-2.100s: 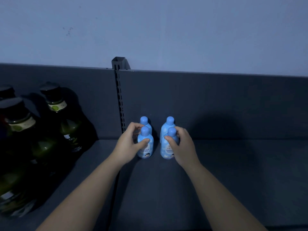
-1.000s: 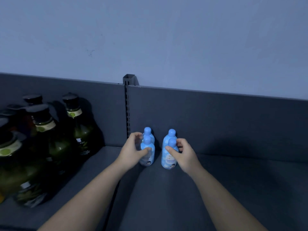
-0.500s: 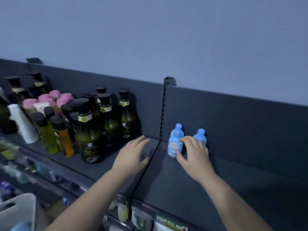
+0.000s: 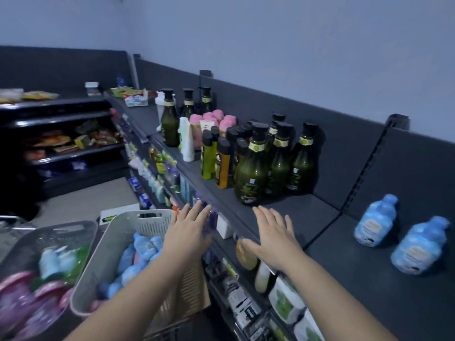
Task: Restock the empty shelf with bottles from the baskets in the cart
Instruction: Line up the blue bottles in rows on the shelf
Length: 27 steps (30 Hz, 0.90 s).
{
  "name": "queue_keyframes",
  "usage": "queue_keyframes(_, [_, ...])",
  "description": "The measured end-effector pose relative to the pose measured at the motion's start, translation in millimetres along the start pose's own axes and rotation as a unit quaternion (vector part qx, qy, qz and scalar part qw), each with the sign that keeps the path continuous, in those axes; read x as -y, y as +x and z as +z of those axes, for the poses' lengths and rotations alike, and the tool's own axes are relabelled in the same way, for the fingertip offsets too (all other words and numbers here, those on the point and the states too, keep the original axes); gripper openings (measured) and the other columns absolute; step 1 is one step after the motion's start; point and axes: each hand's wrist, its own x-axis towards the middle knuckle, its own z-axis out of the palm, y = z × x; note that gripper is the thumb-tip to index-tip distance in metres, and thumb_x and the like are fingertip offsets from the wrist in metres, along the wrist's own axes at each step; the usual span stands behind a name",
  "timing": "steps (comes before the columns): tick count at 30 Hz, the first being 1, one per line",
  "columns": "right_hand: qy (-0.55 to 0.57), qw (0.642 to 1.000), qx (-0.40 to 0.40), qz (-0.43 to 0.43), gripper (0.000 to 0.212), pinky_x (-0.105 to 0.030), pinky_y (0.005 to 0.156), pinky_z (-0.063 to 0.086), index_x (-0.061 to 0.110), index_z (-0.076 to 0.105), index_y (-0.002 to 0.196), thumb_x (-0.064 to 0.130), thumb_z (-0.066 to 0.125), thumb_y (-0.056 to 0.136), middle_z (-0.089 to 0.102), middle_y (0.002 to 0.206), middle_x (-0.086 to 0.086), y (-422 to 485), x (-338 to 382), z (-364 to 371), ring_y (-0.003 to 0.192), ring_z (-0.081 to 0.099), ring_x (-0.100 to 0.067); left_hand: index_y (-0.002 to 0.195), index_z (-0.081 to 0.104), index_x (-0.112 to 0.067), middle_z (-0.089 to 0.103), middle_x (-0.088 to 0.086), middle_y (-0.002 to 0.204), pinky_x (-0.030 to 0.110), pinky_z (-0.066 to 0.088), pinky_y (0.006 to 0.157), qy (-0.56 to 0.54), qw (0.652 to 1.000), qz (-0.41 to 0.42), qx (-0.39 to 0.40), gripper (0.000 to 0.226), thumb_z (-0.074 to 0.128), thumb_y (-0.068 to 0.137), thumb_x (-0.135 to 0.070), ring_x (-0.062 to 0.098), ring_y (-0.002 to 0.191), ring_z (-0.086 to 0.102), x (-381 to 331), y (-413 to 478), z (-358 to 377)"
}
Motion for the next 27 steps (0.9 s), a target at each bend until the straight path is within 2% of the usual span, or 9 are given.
queue_keyframes(5, [-0.002, 0.999, 0.008, -0.035, 0.086, -0.05, 0.122, -0.002, 0.024, -0.005, 0.157, 0.061, 0.043, 0.095, -0.001, 0.165, 0.008, 37.1, 56.3, 17.6, 0.151, -0.002, -0.019, 0.155, 0.011, -0.033, 0.009, -0.003, 0.164, 0.045, 0.012, 0.119, 0.007, 0.999, -0.036, 0.015, 0.08, 0.053, 0.09, -0.051, 0.025, 0.15, 0.01, 66.3, -5.1, -0.9])
queue_keyframes(10, [-0.009, 0.999, 0.01, -0.047, 0.079, -0.049, 0.122, -0.001, 0.024, -0.002, 0.157, 0.051, 0.043, 0.098, 0.003, 0.165, 0.006, 85.7, 111.5, 41.2, 0.152, 0.0, -0.02, 0.155, 0.012, -0.032, 0.008, -0.002, 0.164, 0.044, 0.013, 0.121, -0.017, 0.999, -0.04, 0.025, 0.079, 0.055, 0.091, -0.047, 0.025, 0.151, 0.009, 144.4, 10.0, 14.6])
queue_keyframes(14, [-0.007, 0.998, 0.035, -0.045, 0.075, -0.049, 0.122, 0.003, 0.021, 0.002, 0.157, 0.045, 0.045, 0.1, 0.008, 0.164, 0.004, 126.2, 157.6, 75.6, 0.151, 0.004, -0.021, 0.155, 0.016, -0.027, 0.013, 0.001, 0.163, 0.037, 0.013, 0.123, -0.066, 0.995, -0.041, 0.07, 0.079, 0.059, 0.091, -0.04, 0.023, 0.15, 0.012, 219.2, 21.6, 41.7])
queue_keyframes(19, [0.042, 0.996, 0.066, -0.051, 0.069, -0.044, 0.122, 0.012, 0.015, 0.012, 0.156, 0.039, 0.045, 0.1, 0.017, 0.161, -0.002, 160.1, 200.5, 131.7, 0.148, 0.014, -0.024, 0.155, 0.018, -0.02, 0.011, 0.007, 0.163, 0.038, 0.014, 0.121, -0.113, 0.98, -0.06, 0.152, 0.08, 0.061, 0.089, -0.034, 0.027, 0.15, 0.012, 285.7, 26.4, 90.3])
queue_keyframes(22, [0.099, 0.99, 0.097, -0.04, 0.064, -0.039, 0.118, 0.023, 0.013, 0.017, 0.154, 0.025, 0.048, 0.1, 0.022, 0.158, -0.003, 171.1, 218.8, 165.5, 0.144, 0.021, -0.025, 0.154, 0.022, -0.014, 0.018, 0.014, 0.161, 0.033, 0.014, 0.121, -0.142, 0.967, -0.066, 0.2, 0.077, 0.062, 0.09, -0.026, 0.028, 0.149, 0.016, 304.3, 26.9, 115.0])
queue_keyframes(25, [0.136, 0.982, 0.134, -0.016, 0.062, -0.041, 0.111, 0.036, 0.019, 0.021, 0.152, 0.019, 0.051, 0.098, 0.027, 0.154, 0.0, 180.1, 230.1, 195.8, 0.137, 0.037, -0.026, 0.152, 0.027, -0.013, 0.03, 0.018, 0.154, 0.033, 0.023, 0.116, -0.176, 0.946, -0.105, 0.251, 0.069, 0.058, 0.091, -0.016, 0.03, 0.143, 0.029, 318.2, 30.3, 139.6])
queue_keyframes(27, [0.153, 0.974, 0.169, 0.005, 0.068, -0.037, 0.115, 0.032, 0.017, 0.014, 0.156, 0.017, 0.05, 0.099, 0.019, 0.161, -0.002, 185.1, 234.5, 214.8, 0.141, 0.034, -0.024, 0.149, 0.033, -0.011, 0.04, 0.018, 0.145, 0.036, 0.031, 0.11, -0.183, 0.934, -0.133, 0.277, 0.06, 0.055, 0.092, -0.012, 0.033, 0.134, 0.04, 326.6, 32.0, 157.9])
